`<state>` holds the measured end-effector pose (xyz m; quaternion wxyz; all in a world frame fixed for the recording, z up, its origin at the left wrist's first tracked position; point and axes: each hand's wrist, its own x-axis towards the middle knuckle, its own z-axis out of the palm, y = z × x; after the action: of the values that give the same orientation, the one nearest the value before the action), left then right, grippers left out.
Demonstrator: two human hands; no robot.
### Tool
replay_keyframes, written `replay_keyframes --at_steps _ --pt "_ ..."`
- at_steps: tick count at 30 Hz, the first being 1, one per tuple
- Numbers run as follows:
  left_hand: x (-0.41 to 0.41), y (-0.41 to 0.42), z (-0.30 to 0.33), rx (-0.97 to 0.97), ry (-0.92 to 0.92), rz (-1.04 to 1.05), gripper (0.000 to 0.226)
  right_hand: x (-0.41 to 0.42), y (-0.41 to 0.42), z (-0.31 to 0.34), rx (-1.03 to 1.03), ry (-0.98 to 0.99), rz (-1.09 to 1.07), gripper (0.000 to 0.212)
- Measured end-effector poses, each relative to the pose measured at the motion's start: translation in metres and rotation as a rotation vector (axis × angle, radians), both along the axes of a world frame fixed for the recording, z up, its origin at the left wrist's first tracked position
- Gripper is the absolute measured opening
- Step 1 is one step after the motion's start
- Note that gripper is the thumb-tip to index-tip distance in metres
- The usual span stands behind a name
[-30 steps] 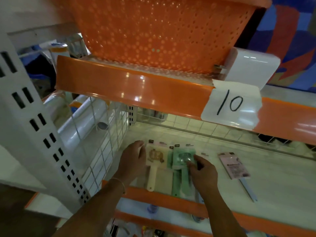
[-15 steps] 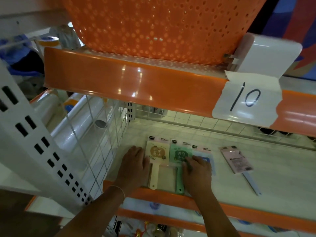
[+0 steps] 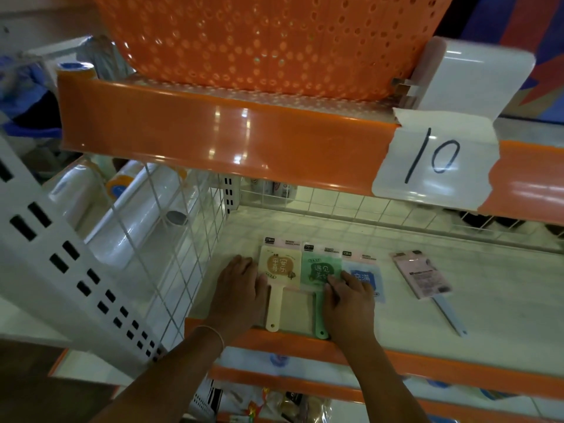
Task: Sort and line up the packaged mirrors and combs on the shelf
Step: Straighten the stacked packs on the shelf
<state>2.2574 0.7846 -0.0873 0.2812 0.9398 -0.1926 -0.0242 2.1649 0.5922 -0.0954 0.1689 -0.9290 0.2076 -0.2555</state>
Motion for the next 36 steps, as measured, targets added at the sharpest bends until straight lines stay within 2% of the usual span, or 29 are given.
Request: replay_keyframes --at_steps 4,9,17,22,29,36 --pt "0.000 0.000 0.000 0.010 -0.018 -0.005 0.044 -0.001 0.001 -0.001 0.000 -0.004 -0.007 0.027" --pt "-0.001 -0.001 0.000 0.015 -0.042 -0.005 0.043 -0.003 0.003 -0.001 -0.007 -0.032 -0.023 0.041" --pt "-0.002 0.000 0.001 0.024 -0.042 -0.001 0.045 -0.005 0.003 -0.002 0.013 -0.065 0.003 0.037" --pt "-0.002 0.000 0.002 0.025 -0.046 -0.009 0.045 -0.005 0.003 -0.004 0.040 -0.032 -0.037 0.027" --pt "-0.004 0.000 0.003 0.004 -0.039 -0.010 0.044 -0.006 0.005 -0.002 0.035 -0.003 -0.049 0.028" --pt "-0.007 0.002 0.009 -0.085 -0.042 0.029 0.048 -0.007 -0.004 0.007 0.105 0.046 -0.076 0.049"
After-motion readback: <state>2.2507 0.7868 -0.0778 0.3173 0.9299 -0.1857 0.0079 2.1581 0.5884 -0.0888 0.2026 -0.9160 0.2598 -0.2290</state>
